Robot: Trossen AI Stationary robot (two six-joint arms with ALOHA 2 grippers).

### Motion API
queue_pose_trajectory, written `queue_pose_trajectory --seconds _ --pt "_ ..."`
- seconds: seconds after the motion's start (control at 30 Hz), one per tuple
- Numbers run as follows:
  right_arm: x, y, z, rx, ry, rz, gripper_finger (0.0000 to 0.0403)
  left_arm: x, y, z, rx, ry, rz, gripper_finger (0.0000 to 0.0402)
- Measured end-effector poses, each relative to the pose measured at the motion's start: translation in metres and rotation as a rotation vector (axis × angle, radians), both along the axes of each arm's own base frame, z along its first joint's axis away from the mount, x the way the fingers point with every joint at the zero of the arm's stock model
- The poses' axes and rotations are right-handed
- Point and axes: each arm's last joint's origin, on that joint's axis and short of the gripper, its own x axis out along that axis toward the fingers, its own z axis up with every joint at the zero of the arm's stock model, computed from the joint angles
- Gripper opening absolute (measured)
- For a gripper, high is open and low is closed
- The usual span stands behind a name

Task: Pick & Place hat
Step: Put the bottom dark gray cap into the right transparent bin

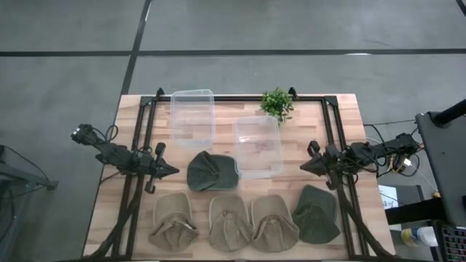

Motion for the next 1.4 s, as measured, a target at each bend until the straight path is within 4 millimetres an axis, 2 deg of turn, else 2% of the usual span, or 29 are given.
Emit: queue_pose_trajectory --seconds 0.17,0.43,0.6,0.7,0.8,0.93,1.13,1.3,1.4 --pt "0.001 0.002 -0.002 0.057 0.178 0.045 0.0035 0.000 0.000 0.000 0.000 0.000 0.000 0.0000" --pt "0.014 0.009 -0.005 0.004 0.530 0.131 0.0142 0.000 0.000 0.000 -0.001 -0.002 0.000 0.0000" --pt "0.022 0.013 0.005 -0.048 0.800 0.164 0.0180 0.000 0.000 0.000 -0.002 -0.003 0.000 0.0000" --pt "0.028 0.016 0.015 -0.110 0.920 0.186 0.0184 0.000 0.000 0.000 -0.002 -0.003 0.000 0.0000" --pt "0.040 0.022 0.027 -0.181 0.945 0.246 0.0181 0.000 0.000 0.000 -0.002 -0.003 0.000 0.0000" --pt "0.057 0.032 0.031 -0.282 0.988 0.300 0.0173 0.000 0.000 0.000 -0.003 -0.004 0.000 0.0000" --pt "0.077 0.039 0.016 -0.361 1.172 0.316 0.0169 0.000 0.000 0.000 -0.003 -0.005 0.000 0.0000" --pt "0.084 0.042 0.003 -0.398 1.398 0.316 0.0169 0.000 0.000 0.000 -0.003 -0.005 0.000 0.0000" --pt "0.090 0.044 -0.001 -0.431 1.471 0.330 0.0169 0.000 0.000 0.000 -0.003 -0.005 0.000 0.0000"
